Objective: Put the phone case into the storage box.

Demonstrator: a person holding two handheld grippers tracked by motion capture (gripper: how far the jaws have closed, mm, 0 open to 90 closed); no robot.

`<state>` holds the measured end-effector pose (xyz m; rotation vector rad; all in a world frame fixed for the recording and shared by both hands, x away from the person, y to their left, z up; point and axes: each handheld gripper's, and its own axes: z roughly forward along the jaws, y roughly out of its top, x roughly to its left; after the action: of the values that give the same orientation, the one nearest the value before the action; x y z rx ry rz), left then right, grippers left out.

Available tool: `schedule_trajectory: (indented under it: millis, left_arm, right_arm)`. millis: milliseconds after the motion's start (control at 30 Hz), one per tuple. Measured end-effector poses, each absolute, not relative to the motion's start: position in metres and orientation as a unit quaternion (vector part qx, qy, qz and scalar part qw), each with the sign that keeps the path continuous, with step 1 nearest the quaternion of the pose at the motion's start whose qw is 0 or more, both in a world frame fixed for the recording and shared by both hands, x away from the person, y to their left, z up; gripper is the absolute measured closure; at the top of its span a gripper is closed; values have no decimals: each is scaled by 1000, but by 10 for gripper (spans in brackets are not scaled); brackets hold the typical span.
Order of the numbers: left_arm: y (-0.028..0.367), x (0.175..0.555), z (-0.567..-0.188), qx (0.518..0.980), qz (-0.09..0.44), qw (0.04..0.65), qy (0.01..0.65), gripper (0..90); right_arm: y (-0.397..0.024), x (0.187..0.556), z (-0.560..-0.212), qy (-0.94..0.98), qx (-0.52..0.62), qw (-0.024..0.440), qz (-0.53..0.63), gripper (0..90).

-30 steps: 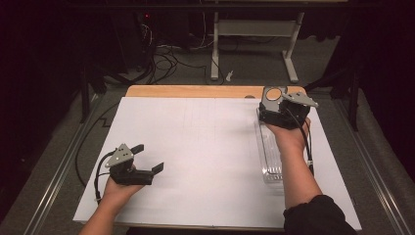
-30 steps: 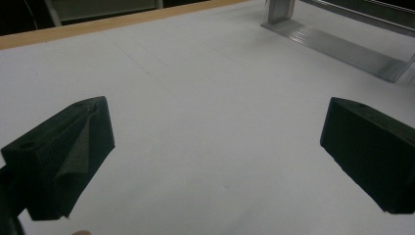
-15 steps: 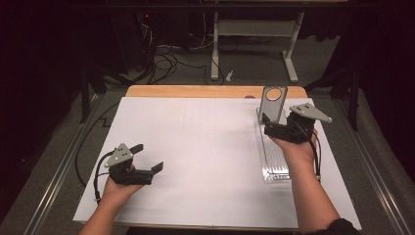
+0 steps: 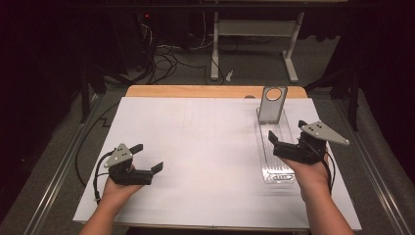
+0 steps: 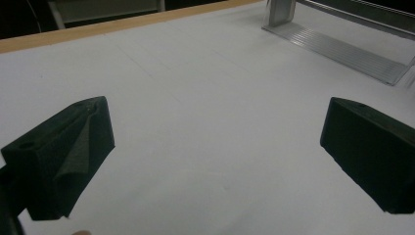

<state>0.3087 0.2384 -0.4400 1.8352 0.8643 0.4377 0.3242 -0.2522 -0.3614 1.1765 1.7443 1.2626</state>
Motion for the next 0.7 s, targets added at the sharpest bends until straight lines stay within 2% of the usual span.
schedule_trajectory:
  millis: [700]
  left_arm:
    - [240,308,-440,759,183,509,362,6]
  right_arm:
    - [-290,271,-405,667,431,342,502,1]
